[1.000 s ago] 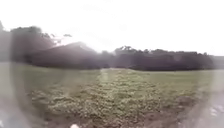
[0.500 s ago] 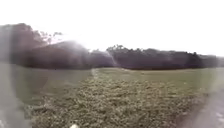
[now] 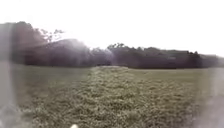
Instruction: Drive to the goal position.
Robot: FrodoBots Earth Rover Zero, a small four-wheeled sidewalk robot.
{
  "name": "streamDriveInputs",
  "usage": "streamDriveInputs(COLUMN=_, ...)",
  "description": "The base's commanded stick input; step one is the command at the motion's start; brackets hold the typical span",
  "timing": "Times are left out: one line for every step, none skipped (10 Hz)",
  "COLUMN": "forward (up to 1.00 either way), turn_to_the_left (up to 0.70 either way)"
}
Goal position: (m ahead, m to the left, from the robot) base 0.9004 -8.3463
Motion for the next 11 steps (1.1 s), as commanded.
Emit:
streamDriveInputs(forward=-0.7, turn_to_the_left=0.35)
streamDriveInputs(forward=-0.7, turn_to_the_left=0.35)
streamDriveInputs(forward=-0.7, turn_to_the_left=0.35)
streamDriveInputs(forward=-0.7, turn_to_the_left=0.35)
streamDriveInputs(forward=-0.7, turn_to_the_left=0.35)
streamDriveInputs(forward=-0.7, turn_to_the_left=0.35)
streamDriveInputs(forward=-0.7, turn_to_the_left=0.35)
streamDriveInputs(forward=-0.7, turn_to_the_left=0.35)
streamDriveInputs(forward=-0.7, turn_to_the_left=0.35)
streamDriveInputs(forward=-0.7, turn_to_the_left=0.35)
streamDriveInputs(forward=-0.7, turn_to_the_left=0.35)
